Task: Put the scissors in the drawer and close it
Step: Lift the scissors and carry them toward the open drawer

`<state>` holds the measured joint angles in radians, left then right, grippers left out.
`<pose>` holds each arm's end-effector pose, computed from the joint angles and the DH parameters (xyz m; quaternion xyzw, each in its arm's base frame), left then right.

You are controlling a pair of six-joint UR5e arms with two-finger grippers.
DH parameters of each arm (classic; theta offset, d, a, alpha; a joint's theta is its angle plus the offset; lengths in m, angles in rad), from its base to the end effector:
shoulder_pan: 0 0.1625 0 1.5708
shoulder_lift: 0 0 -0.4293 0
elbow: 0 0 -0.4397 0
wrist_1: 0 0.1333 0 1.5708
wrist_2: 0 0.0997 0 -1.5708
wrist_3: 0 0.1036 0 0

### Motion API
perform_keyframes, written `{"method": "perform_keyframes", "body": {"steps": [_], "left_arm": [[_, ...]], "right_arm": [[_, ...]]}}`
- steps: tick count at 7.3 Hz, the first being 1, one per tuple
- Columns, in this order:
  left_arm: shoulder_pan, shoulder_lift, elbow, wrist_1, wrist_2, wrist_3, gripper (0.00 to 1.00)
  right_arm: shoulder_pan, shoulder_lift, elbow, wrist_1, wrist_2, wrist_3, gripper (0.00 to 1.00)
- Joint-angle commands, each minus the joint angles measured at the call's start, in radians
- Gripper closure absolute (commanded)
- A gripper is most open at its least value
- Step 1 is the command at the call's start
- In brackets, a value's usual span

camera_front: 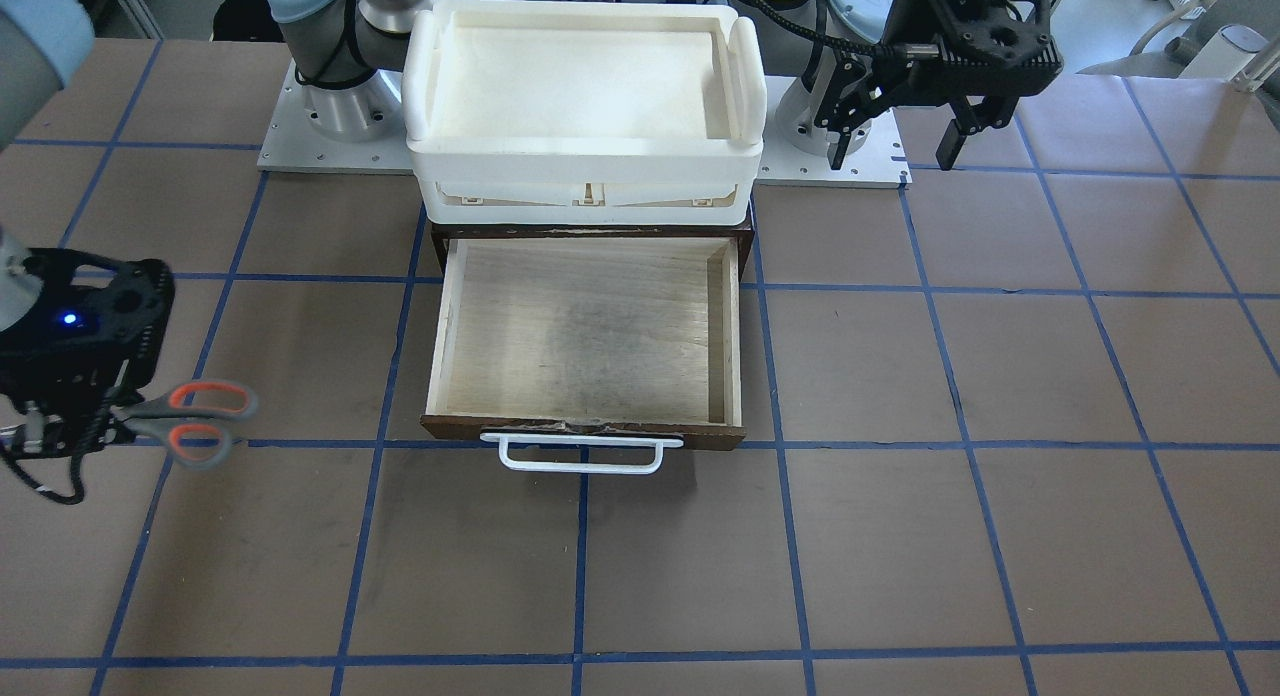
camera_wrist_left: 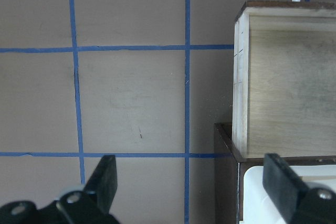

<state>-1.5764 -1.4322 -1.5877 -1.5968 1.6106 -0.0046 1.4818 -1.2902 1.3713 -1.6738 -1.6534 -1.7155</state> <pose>-0.1319 -0.4855 0.5475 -0.0005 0.9987 -0.0479 0.0196 0.0657 -0.6676 0.4384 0.7256 -0.6868 -0.0256 0.0342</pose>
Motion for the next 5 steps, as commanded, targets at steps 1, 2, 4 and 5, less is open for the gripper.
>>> {"method": "perform_keyframes", "body": {"steps": [1,2,4,5], "left_arm": [[-0.001,-0.008,0.005,0.018,0.002,0.002,0.0],[0.001,-0.008,0.005,0.02,0.0,0.011,0.0],[0.001,-0.002,0.003,0.011,-0.001,0.057,0.0],[0.001,-0.001,0.003,0.011,0.005,0.061,0.0]], "right_arm": [[0.159,-0.008,0.003,0.045,0.001,0.236,1.0],[0.229,-0.006,0.006,0.045,0.0,0.331,1.0],[0.332,-0.004,0.011,0.065,0.012,0.492,1.0],[0.378,-0.001,0.041,0.05,0.012,0.522,1.0]]}}
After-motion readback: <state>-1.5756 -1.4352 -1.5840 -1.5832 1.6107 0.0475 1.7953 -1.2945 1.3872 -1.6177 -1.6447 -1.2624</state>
